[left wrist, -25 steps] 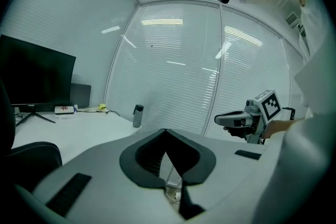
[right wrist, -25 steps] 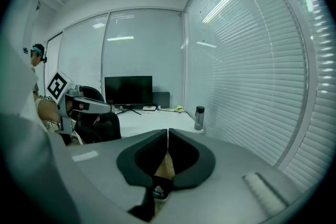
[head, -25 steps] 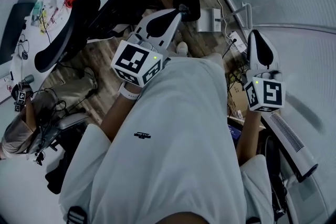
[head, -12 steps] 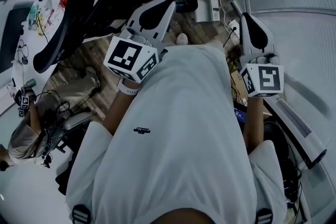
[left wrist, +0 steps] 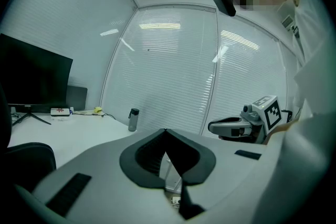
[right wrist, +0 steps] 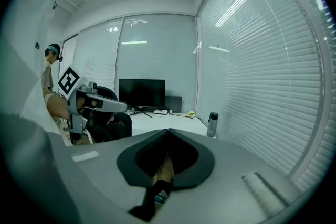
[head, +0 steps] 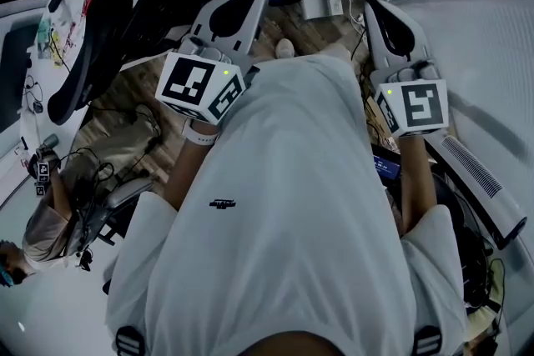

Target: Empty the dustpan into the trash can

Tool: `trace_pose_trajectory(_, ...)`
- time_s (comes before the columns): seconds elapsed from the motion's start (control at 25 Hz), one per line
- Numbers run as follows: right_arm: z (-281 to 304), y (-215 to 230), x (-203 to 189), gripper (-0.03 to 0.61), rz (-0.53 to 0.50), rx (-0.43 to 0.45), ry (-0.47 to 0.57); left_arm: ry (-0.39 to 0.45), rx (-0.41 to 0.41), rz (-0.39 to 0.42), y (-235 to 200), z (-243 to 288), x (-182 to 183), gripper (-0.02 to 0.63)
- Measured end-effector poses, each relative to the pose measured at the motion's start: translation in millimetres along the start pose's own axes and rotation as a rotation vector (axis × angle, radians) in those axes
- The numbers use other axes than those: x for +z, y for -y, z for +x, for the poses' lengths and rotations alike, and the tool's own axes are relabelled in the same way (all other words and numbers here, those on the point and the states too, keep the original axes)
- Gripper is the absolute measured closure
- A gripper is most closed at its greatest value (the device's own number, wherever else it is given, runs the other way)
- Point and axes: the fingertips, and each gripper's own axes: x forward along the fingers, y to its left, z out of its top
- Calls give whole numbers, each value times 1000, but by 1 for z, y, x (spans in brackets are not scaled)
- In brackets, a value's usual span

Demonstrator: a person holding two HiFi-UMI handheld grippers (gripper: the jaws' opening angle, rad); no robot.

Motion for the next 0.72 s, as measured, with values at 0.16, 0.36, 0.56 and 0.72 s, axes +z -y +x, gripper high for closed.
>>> trace_pose_trajectory(0.16, 3, -2, -2, 567, 17, 15, -11, 9, -2, -8, 4, 1, 3, 606)
trace_pose_trajectory(0.36, 1, -8, -1, 568, 9, 11, -10, 1, -10, -18, 7, -2, -2, 606)
trace_pose_trajectory(0.56, 3, -11, -1, 568, 13, 6, -16, 1, -20, -21, 5, -4, -2, 606)
trace_pose_trajectory(0.72, 0, -12, -1, 568, 14, -2, -20, -1, -28, -22, 6, -6, -2, 606)
